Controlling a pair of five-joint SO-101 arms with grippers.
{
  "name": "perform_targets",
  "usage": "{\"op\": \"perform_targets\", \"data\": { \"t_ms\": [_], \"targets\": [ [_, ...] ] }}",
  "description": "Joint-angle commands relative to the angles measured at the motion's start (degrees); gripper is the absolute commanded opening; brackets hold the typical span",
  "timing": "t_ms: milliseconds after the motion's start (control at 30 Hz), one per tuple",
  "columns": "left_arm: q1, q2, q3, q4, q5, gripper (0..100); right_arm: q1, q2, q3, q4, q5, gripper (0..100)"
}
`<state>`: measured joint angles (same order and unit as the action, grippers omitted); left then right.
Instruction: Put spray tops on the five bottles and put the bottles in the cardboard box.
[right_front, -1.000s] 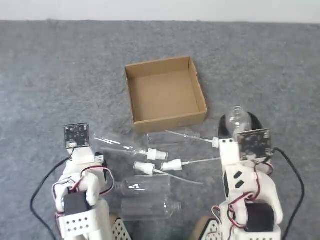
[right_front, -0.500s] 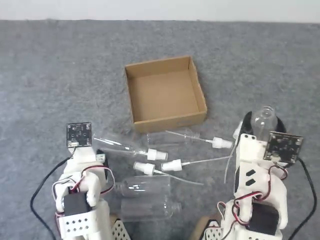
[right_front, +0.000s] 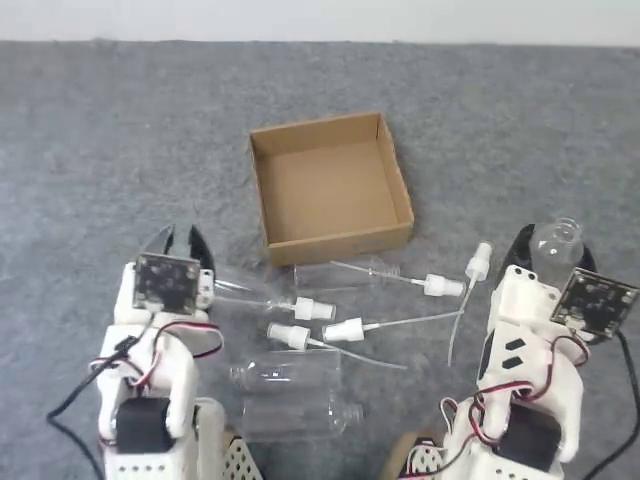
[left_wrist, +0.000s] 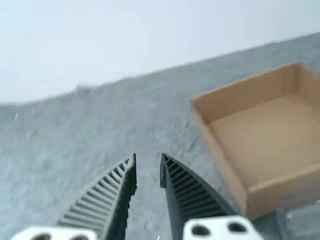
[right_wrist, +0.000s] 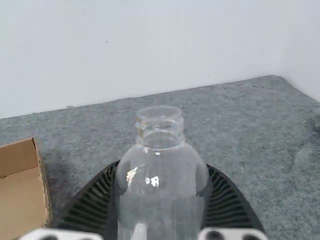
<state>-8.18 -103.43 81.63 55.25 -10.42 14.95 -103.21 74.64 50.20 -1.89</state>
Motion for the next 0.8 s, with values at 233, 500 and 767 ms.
{"op": "perform_targets", "data": {
  "t_ms": [233, 500, 767],
  "targets": [
    [16.4, -0.4, -10.8, 0.4, -2.5, 7, 0.5, -0.9, -0.7, -1.3, -0.6, 9.0],
    [20.6, 14.8, -19.2, 0.4, -2.6, 7, 0.4, -0.9, -0.4, -1.4, -0.7, 9.0],
    [20.6, 40.7, -33.6, 0.4, -2.6, 7, 0.4, -0.9, -0.4, -1.4, -0.7, 9.0]
  ]
}}
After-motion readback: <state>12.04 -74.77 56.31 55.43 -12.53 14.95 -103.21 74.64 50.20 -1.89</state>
